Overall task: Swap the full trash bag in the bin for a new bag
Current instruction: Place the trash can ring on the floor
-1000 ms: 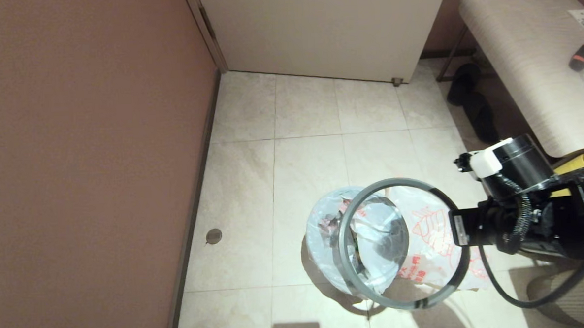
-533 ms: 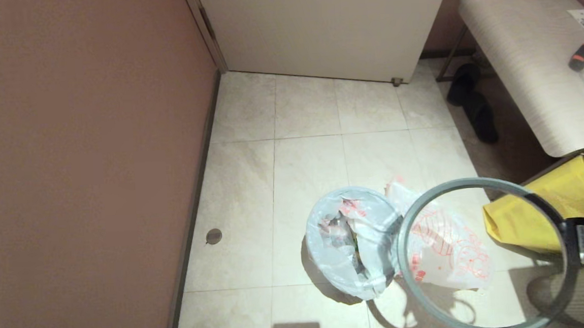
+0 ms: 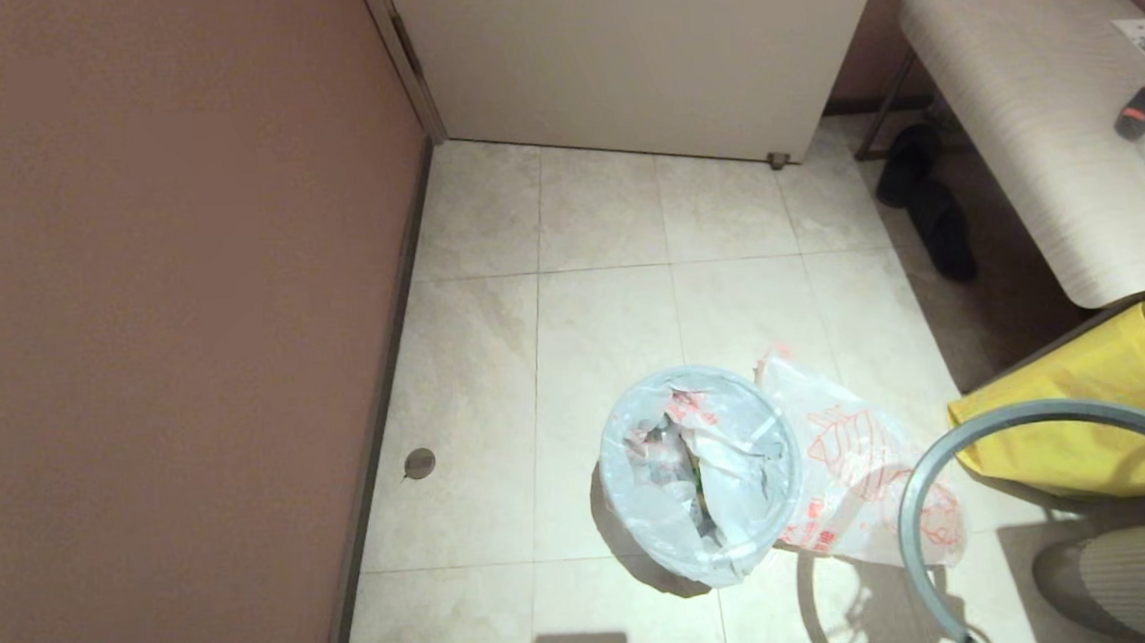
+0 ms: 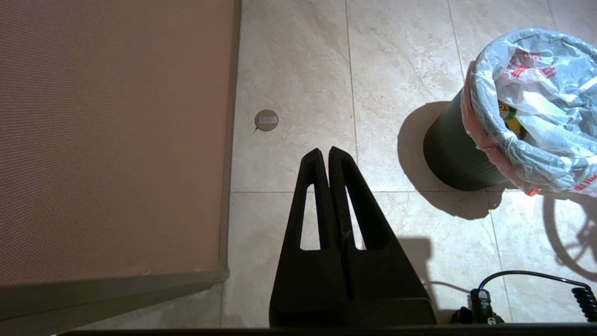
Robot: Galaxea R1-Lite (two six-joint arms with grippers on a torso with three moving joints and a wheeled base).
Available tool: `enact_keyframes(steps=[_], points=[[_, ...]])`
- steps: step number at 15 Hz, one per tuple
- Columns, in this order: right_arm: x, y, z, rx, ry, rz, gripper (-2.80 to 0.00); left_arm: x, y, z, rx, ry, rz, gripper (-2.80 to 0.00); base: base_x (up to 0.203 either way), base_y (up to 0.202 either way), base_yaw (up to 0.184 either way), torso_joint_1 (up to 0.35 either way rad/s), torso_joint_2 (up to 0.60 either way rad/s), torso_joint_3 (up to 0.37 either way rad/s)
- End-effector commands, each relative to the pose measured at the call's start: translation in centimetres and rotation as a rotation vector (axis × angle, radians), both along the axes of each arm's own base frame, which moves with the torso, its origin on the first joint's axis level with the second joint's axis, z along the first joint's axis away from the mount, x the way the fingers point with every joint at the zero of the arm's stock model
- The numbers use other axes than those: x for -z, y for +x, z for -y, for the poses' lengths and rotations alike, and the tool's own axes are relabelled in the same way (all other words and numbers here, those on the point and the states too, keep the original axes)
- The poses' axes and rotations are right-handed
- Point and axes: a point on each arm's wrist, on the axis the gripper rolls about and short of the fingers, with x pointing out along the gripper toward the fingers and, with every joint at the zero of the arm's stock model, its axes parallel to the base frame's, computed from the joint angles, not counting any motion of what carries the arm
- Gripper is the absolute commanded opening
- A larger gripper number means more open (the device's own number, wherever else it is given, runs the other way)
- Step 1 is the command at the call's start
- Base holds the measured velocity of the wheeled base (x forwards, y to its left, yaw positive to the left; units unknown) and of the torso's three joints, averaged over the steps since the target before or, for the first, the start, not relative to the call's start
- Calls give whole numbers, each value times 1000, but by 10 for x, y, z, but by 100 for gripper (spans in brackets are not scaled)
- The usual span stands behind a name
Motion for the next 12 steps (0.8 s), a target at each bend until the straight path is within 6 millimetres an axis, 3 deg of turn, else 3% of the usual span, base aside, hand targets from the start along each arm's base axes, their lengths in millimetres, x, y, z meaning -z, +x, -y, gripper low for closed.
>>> enact_keyframes(steps=[1, 3, 12], points=[[21, 18, 19, 81, 5, -139, -280, 0, 0, 0, -2, 0, -1, -280, 0, 0, 0, 0, 0, 0], [39, 31, 28, 100, 13, -212, -280, 0, 0, 0, 0, 0, -1, -280, 0, 0, 0, 0, 0, 0], [161, 96, 55, 125, 75, -548, -280, 0, 0, 0, -2, 0, -1, -280, 0, 0, 0, 0, 0, 0]])
